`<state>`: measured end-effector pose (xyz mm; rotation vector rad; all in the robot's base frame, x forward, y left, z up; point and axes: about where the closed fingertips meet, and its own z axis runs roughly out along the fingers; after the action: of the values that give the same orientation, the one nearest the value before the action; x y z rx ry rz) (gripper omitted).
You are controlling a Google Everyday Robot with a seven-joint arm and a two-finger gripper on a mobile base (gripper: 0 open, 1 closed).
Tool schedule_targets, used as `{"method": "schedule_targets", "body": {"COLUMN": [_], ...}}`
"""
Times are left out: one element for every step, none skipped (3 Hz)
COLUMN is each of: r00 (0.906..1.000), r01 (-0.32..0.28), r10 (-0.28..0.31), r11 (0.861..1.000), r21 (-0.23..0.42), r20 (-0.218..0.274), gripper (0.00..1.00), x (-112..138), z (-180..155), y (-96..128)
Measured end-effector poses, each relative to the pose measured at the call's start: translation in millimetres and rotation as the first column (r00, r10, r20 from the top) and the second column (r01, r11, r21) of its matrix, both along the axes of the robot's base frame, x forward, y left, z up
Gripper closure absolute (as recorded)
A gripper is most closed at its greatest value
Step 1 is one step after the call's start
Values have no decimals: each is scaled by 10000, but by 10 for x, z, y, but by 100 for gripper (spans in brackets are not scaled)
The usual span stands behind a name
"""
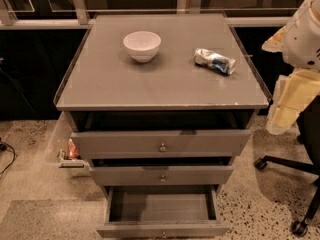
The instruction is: Close bottom drawer
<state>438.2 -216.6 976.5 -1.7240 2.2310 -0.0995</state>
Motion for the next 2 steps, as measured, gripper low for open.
{"method": "schedule_targets", "body": {"r00": [10000,9999], "r01": [0,-65], "r10": [0,67], "r11": [10000,9999], "r21": [0,114], "r20": [-1,-153], "gripper": [0,0], "x": [0,-101], "z": [0,-114], "y": [0,13]}}
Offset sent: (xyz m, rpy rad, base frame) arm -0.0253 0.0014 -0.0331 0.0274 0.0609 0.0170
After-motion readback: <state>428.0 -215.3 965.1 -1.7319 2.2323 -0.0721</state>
